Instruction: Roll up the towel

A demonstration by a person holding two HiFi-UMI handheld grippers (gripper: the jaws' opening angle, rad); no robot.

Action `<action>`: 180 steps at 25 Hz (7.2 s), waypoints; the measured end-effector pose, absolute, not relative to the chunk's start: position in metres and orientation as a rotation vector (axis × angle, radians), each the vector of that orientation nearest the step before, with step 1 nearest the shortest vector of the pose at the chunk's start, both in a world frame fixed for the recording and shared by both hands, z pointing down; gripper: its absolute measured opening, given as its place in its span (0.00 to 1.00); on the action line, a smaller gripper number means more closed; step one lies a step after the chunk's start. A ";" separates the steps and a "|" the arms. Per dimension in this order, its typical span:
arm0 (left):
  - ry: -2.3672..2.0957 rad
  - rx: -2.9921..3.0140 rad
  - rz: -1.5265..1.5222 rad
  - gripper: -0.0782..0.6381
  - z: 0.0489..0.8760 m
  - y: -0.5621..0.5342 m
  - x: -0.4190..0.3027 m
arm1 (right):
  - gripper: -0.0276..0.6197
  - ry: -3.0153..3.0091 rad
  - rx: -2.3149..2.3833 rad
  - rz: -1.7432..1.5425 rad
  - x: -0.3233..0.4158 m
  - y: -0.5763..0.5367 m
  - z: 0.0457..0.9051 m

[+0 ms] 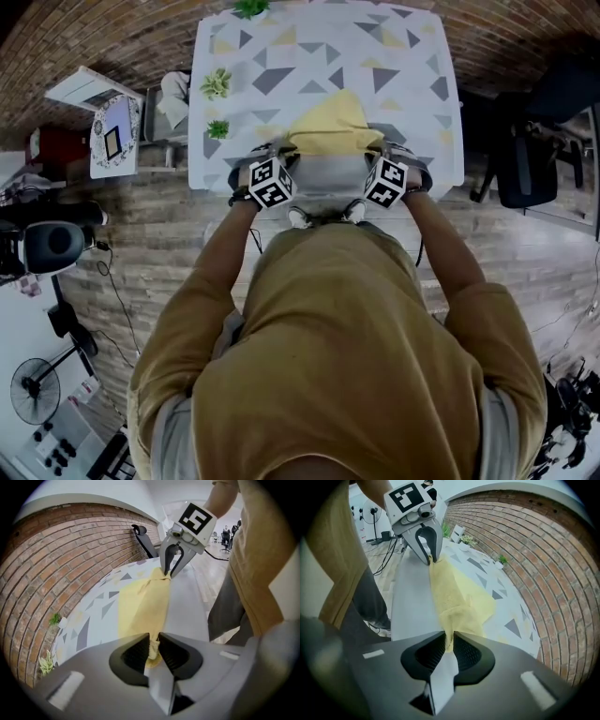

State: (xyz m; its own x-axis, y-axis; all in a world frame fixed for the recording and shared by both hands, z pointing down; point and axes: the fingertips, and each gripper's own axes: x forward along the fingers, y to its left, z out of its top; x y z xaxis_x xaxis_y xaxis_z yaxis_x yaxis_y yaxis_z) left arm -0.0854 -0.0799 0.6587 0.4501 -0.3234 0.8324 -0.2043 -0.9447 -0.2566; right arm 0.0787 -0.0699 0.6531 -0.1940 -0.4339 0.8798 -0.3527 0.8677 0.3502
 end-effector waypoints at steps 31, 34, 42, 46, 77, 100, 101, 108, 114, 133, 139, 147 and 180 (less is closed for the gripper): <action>0.261 -2.985 -1.473 0.26 0.611 -0.069 -0.077 | 0.12 -1.995 0.371 0.334 0.079 -0.056 0.606; 0.260 -2.997 -1.484 0.26 0.614 -0.079 -0.079 | 0.12 -2.004 0.385 0.365 0.081 -0.066 0.603; 0.330 -3.113 -1.466 0.26 0.613 -0.106 -0.082 | 0.12 -2.004 0.421 0.454 0.089 -0.093 0.600; 0.400 -3.139 -1.466 0.26 0.616 -0.120 -0.083 | 0.12 -2.005 0.438 0.510 0.095 -0.105 0.603; 0.642 -2.819 -1.527 0.26 0.640 -0.148 -0.080 | 0.13 -1.884 0.530 0.295 0.099 -0.125 0.645; 0.906 -2.706 -1.596 0.36 0.652 -0.140 -0.091 | 0.34 -1.931 1.092 0.370 0.120 -0.130 0.642; 0.914 -2.703 -1.598 0.36 0.652 -0.140 -0.091 | 0.35 -1.928 1.108 0.384 0.122 -0.129 0.643; 0.961 -2.704 -1.570 0.37 0.648 -0.140 -0.095 | 0.39 -1.939 1.169 0.419 0.127 -0.128 0.635; 1.029 -2.708 -1.486 0.38 0.640 -0.138 -0.102 | 0.39 -1.971 1.218 0.418 0.131 -0.133 0.623; 0.809 -2.664 -1.363 0.38 0.621 -0.107 -0.088 | 0.39 -2.022 0.928 0.008 0.095 -0.097 0.605; 0.649 -2.639 -1.387 0.38 0.630 -0.094 -0.077 | 0.39 -2.012 0.793 -0.001 0.082 -0.081 0.621; 0.460 -2.622 -1.499 0.38 0.651 -0.082 -0.077 | 0.39 -1.918 0.596 -0.076 0.079 -0.073 0.642; 0.334 -2.738 -1.551 0.31 0.663 -0.079 -0.091 | 0.19 -1.807 0.444 0.009 0.088 -0.073 0.666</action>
State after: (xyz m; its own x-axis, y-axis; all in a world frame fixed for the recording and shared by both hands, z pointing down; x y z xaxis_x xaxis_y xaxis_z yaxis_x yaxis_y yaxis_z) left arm -0.0913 -0.0786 0.6627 0.4972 -0.1716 0.8505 -0.1939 -0.9774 -0.0839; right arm 0.0878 -0.0726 0.6661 -0.2131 -0.2933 0.9320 -0.3029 0.9267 0.2224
